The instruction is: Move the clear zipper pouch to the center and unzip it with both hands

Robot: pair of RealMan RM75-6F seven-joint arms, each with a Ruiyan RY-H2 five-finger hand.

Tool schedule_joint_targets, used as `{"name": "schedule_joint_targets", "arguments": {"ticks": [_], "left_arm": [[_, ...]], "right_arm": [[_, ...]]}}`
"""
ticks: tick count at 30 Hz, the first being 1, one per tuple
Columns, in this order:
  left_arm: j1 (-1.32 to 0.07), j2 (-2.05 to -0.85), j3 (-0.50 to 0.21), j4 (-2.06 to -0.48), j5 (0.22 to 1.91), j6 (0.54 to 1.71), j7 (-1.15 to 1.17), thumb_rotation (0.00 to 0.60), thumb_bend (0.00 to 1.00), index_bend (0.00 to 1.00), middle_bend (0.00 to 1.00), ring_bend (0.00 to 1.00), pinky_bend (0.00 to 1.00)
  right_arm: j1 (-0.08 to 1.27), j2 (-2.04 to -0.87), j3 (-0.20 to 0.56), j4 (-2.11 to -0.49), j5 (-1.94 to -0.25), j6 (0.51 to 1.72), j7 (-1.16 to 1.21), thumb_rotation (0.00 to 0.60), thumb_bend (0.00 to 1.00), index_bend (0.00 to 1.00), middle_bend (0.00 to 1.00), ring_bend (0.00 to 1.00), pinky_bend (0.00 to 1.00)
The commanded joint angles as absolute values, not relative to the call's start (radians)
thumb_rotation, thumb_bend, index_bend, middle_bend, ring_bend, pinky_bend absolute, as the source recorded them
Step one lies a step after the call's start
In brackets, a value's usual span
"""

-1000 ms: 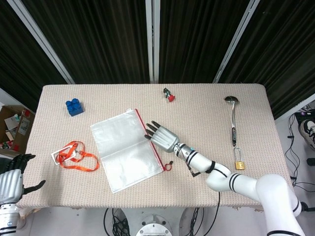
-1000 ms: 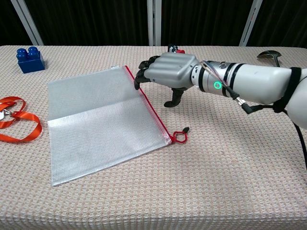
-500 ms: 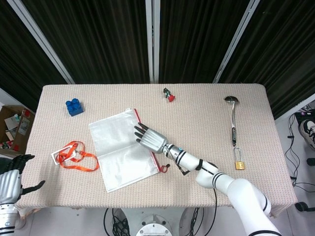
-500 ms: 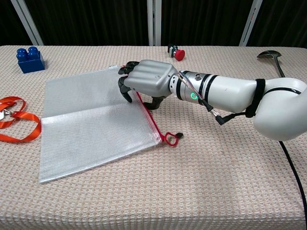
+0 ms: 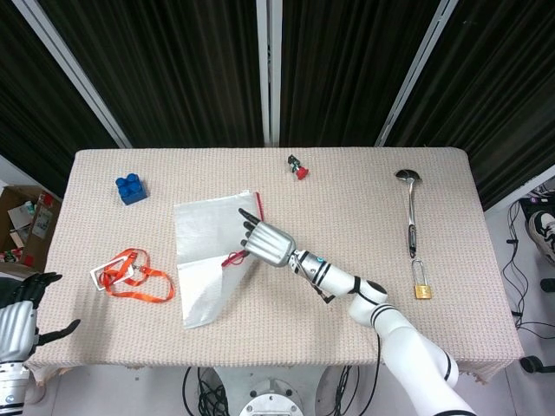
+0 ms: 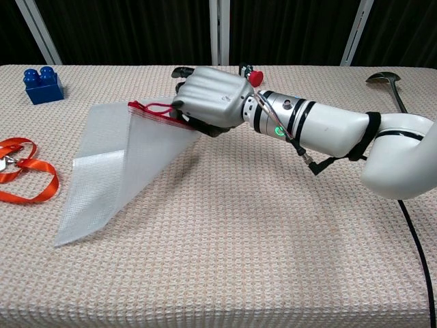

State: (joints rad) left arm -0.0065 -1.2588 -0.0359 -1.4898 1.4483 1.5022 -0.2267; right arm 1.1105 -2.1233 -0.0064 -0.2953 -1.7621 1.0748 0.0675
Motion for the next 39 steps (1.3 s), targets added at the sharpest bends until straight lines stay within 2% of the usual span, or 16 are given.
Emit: {"name": "schedule_joint_targets", "arguments": {"ticks": [1, 4, 7, 10, 13, 16, 19, 20, 21, 22, 24, 26, 29, 33, 35, 39], "left_arm": [[-0.014, -1.262, -0.037, -1.487, 1.459, 1.499, -0.229, 0.600, 0.09, 0.22, 0.17, 0.10, 0.15], [-0.022, -1.265, -0.039, -1.486, 1.474, 1.501, -0.231, 0.600, 0.09, 0.22, 0.17, 0.10, 0.15], [-0.025, -1.267, -0.039, -1.487, 1.486, 1.506, -0.233, 0.600, 0.09, 0.21, 0.17, 0.10, 0.15], [-0.028, -1.268, -0.038, -1.487, 1.493, 1.507, -0.237, 0.600, 0.09, 0.21, 0.17, 0.10, 0.15], [-0.029, -1.271, -0.038, -1.487, 1.494, 1.507, -0.238, 0.600, 0.09, 0.21, 0.17, 0.10, 0.15], [-0.030, -1.271, -0.033, -1.488, 1.497, 1.504, -0.239, 0.600, 0.09, 0.21, 0.17, 0.10, 0.15], [-0.026, -1.267, -0.028, -1.492, 1.497, 1.504, -0.242, 0.600, 0.09, 0.20, 0.17, 0.10, 0.15], [-0.024, -1.267, -0.027, -1.493, 1.496, 1.505, -0.245, 0.600, 0.09, 0.20, 0.17, 0.10, 0.15], [-0.023, -1.267, -0.026, -1.494, 1.495, 1.504, -0.248, 0.600, 0.09, 0.20, 0.17, 0.10, 0.15], [-0.022, -1.267, -0.025, -1.495, 1.494, 1.504, -0.250, 0.600, 0.09, 0.20, 0.16, 0.10, 0.15], [-0.022, -1.266, -0.024, -1.496, 1.493, 1.502, -0.251, 0.600, 0.09, 0.20, 0.16, 0.10, 0.15], [-0.022, -1.266, -0.023, -1.500, 1.495, 1.503, -0.247, 0.600, 0.09, 0.20, 0.16, 0.10, 0.15], [-0.020, -1.264, -0.021, -1.509, 1.501, 1.507, -0.243, 0.600, 0.09, 0.20, 0.16, 0.10, 0.15], [-0.018, -1.258, -0.018, -1.525, 1.504, 1.512, -0.229, 0.600, 0.09, 0.20, 0.16, 0.10, 0.15], [-0.016, -1.254, -0.017, -1.536, 1.506, 1.516, -0.220, 0.600, 0.09, 0.20, 0.16, 0.10, 0.15], [-0.011, -1.246, -0.013, -1.554, 1.511, 1.525, -0.206, 0.600, 0.09, 0.20, 0.16, 0.10, 0.15]], "right_arm": [[1.052, -2.066, -0.010, -0.361, -1.747, 1.129, -0.136, 0.600, 0.56, 0.95, 0.68, 0.38, 0.04], [1.000, -2.001, 0.011, -0.502, -1.707, 1.122, -0.343, 0.600, 0.58, 0.98, 0.71, 0.43, 0.01], [0.938, -1.904, 0.039, -0.734, -1.649, 1.106, -0.577, 0.600, 0.58, 1.00, 0.73, 0.45, 0.00], [0.847, -1.808, 0.085, -1.025, -1.524, 1.079, -0.947, 0.600, 0.58, 1.00, 0.74, 0.46, 0.00], [0.771, -1.770, 0.113, -1.259, -1.375, 1.082, -1.224, 0.600, 0.58, 1.00, 0.74, 0.46, 0.00], [0.725, -1.751, 0.115, -1.408, -1.273, 1.101, -1.339, 0.600, 0.52, 0.97, 0.71, 0.45, 0.00], [0.691, -1.711, 0.101, -1.524, -1.216, 1.122, -1.364, 0.600, 0.31, 0.69, 0.54, 0.31, 0.00], [0.679, -1.688, 0.094, -1.561, -1.206, 1.124, -1.341, 0.600, 0.21, 0.53, 0.44, 0.22, 0.00], [0.671, -1.669, 0.090, -1.588, -1.202, 1.126, -1.319, 0.600, 0.15, 0.42, 0.37, 0.16, 0.00], [0.663, -1.650, 0.087, -1.612, -1.204, 1.132, -1.295, 0.600, 0.07, 0.25, 0.27, 0.07, 0.00], [0.650, -1.596, 0.080, -1.665, -1.211, 1.130, -1.229, 0.600, 0.01, 0.08, 0.15, 0.00, 0.00], [0.639, -1.538, 0.080, -1.720, -1.209, 1.120, -1.152, 0.600, 0.00, 0.01, 0.09, 0.00, 0.00], [0.624, -1.456, 0.079, -1.785, -1.215, 1.108, -1.037, 0.600, 0.00, 0.00, 0.06, 0.00, 0.00], [0.606, -1.378, 0.068, -1.836, -1.262, 1.065, -0.804, 0.600, 0.00, 0.02, 0.09, 0.00, 0.00], [0.595, -1.357, 0.047, -1.842, -1.302, 1.031, -0.650, 0.600, 0.01, 0.12, 0.13, 0.00, 0.00], [0.584, -1.326, -0.015, -1.821, -1.409, 0.974, -0.424, 0.600, 0.11, 0.33, 0.19, 0.00, 0.00]]}}
